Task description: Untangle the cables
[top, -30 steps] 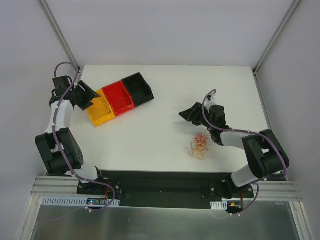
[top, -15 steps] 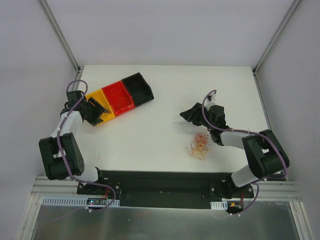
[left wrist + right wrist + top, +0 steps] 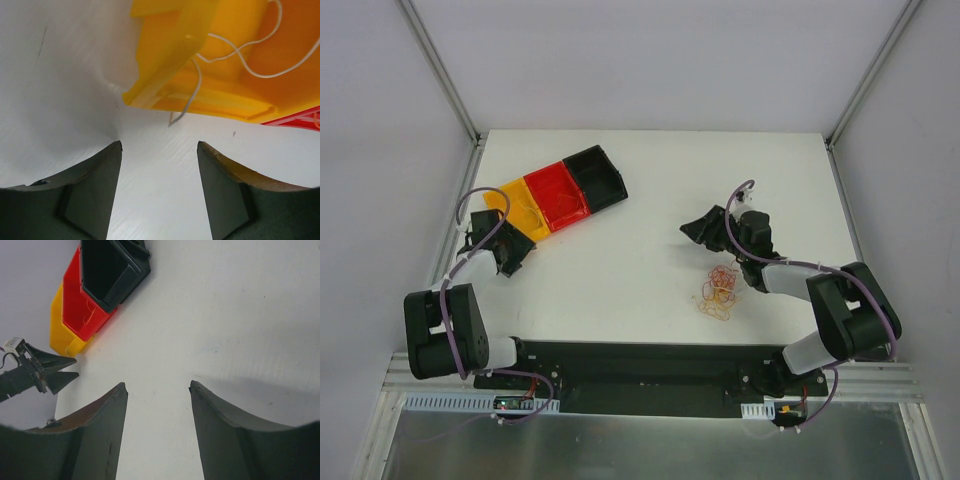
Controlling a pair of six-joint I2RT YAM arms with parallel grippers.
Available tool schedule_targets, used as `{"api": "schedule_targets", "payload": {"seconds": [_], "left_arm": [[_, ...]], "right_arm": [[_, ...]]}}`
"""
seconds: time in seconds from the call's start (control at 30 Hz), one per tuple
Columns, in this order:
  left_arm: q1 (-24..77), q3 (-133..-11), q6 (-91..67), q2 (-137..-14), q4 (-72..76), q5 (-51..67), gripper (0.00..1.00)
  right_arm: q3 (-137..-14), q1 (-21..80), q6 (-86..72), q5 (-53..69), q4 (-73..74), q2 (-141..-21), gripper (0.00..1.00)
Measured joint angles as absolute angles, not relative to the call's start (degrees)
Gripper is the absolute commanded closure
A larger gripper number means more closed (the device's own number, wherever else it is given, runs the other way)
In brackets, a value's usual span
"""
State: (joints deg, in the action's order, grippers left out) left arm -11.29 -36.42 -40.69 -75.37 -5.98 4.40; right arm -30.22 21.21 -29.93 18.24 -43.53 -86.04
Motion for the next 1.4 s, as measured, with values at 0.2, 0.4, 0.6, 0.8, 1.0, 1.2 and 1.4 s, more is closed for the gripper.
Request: {"api": "schedule_targets", "payload": {"seconds": [0.2,0.4,0.6,0.8,1.0,1.2,1.4], "left_arm": [[-11.3,-30.9,-41.9,-76.0,4.1,4.4,0.42],[-11.3,-30.4,-42.1,-78.4,9.4,4.4,0.57],[-11.4,-31.2,-41.4,-80.2,9.9,4.3,0.74],[-11.4,-32.3,-40.5,-81.5,10.0,4.7,0.91],[-11.4,-33.3,-38.2,-81.3,10.1,4.7,0.94],[-11.4,-33.9,-35.3,-78.8,10.0,4.6,1.0],[-11.4,-35.6,-32.8,-76.5,10.5,5.4,1.0]], "right_arm": [[-30.2,21.2,-30.0,18.3,-43.9,-85.9,0.44],[-30.2,21.2,-30.0,18.3,-44.4,-85.9,0.44],[-30.1,21.2,-30.0,18.3,-44.6,-85.9,0.44],[-30.1,21.2,-30.0,18.3,-44.8,-85.9,0.44],[-30.1,21.2,-30.0,18.3,-44.8,-85.9,0.44],[-29.8,21.2,-30.1,18.3,-44.9,-85.9,0.45],[-29.4,21.2,-30.5,18.3,-45.2,-85.9,0.44]]}}
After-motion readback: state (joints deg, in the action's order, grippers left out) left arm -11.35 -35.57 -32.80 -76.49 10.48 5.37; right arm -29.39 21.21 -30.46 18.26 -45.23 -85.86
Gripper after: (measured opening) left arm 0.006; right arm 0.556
